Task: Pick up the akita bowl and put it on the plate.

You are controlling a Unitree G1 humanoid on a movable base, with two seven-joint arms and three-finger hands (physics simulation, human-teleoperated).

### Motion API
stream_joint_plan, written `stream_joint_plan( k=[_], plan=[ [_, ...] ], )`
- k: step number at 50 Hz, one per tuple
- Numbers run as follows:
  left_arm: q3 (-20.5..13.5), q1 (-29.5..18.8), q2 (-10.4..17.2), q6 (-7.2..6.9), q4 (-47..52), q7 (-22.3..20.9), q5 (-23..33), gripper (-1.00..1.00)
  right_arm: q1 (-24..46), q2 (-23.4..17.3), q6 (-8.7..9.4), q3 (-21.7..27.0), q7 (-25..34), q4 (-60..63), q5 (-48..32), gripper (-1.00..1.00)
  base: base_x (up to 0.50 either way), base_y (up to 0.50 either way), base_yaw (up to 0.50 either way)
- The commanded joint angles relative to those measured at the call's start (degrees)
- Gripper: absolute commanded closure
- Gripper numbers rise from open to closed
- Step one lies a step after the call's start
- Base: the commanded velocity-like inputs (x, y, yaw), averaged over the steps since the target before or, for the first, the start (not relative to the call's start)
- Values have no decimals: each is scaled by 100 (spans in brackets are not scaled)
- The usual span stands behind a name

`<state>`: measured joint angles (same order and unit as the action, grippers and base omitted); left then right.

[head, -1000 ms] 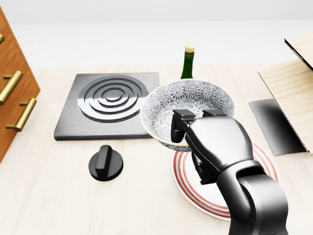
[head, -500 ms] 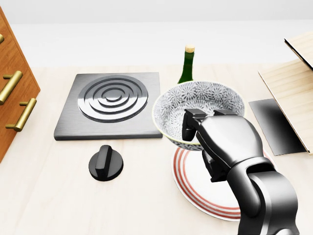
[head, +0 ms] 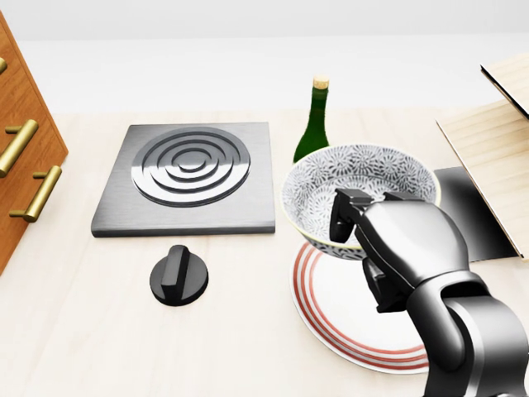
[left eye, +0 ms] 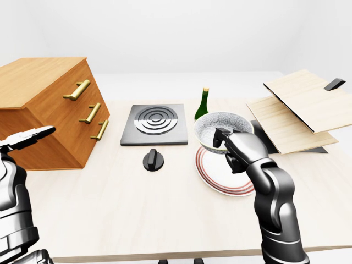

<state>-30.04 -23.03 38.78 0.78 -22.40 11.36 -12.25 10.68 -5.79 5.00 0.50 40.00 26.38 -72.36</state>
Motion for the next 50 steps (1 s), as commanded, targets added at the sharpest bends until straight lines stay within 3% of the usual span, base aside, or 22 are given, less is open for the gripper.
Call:
stream_joint_plan(
  k=[1,50],
  plan=[
    [-37,43,0,-26,66,-18,-7,-100,-48,-133,0,210,0,96,91,100,0,0,0],
    [134,-241,64,94,-298,46,36,-100,-51,-236,0,279,0,-350,585,100,0,0,0]
  ],
)
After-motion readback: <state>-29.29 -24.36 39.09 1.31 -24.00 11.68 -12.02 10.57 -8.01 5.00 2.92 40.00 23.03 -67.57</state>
